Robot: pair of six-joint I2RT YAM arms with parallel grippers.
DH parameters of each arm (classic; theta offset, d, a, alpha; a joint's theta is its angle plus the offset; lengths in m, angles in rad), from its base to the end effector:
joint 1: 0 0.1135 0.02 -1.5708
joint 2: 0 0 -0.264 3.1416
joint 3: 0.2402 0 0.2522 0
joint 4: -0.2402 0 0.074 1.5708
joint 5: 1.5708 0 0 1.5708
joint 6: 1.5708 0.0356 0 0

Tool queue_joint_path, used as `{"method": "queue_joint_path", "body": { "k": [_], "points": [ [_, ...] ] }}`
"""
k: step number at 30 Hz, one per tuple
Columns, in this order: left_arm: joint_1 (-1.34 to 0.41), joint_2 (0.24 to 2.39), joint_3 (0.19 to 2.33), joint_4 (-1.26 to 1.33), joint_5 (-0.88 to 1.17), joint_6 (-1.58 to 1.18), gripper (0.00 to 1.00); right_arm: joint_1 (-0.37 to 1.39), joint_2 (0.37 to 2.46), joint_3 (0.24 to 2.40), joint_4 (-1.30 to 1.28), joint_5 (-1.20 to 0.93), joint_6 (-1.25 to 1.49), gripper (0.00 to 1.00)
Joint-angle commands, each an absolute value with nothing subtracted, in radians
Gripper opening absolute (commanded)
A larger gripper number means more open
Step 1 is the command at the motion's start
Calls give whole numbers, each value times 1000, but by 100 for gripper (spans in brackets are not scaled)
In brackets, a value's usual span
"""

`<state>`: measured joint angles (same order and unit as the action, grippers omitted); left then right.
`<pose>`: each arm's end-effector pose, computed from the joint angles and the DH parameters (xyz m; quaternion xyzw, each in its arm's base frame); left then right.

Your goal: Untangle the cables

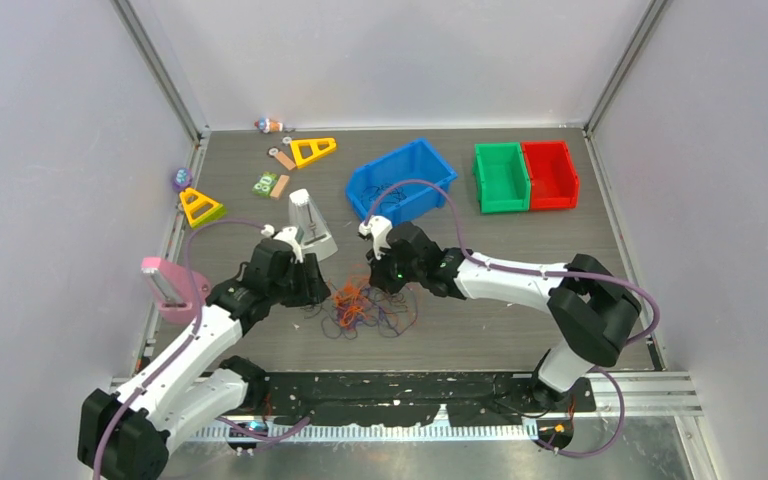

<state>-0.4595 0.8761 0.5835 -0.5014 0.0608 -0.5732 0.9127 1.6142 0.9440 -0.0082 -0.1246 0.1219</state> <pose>0.1600 -0.0816 0.2250 -0.0411 0.9242 -0.2113 0.3153 0.2080 0.2763 0.2035 -0.3716 0.8205 0.2618 0.3466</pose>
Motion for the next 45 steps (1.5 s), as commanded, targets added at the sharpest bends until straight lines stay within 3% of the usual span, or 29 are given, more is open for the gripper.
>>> {"method": "queue_joint_path", "body": {
  "k": [1,5,12,22,23,24,26,27,33,39,43,45],
  "points": [
    [-454,897,568,-524,65,-566,50,916,1574,931,15,-104,124,5],
    [-454,874,550,-538,60,-557,44,915,1568,924,17,-80,142,5],
    [-454,835,493,-465,81,-535,52,907,1569,932,11,-76,152,5],
    [-454,999,560,-413,62,-460,51,903,1550,935,10,-89,158,5],
    [-454,1006,562,-403,70,-458,48,903,1548,934,9,-89,161,5],
    [-454,1011,565,-392,85,-455,39,900,1544,932,9,-90,162,5],
    [-456,1014,567,-375,116,-448,4,896,1534,928,7,-89,163,5],
    [-456,1008,565,-373,119,-450,0,893,1530,924,7,-87,165,5],
    [-456,869,521,-407,14,-507,0,795,1455,861,6,-55,249,5],
    [-447,685,504,-486,-163,-592,0,648,1234,710,21,-9,337,5],
    [-446,669,481,-399,-74,-537,1,606,1142,650,13,-38,312,5],
    [-448,717,490,-345,9,-493,40,605,1148,656,-10,-67,286,5]
  ]
}}
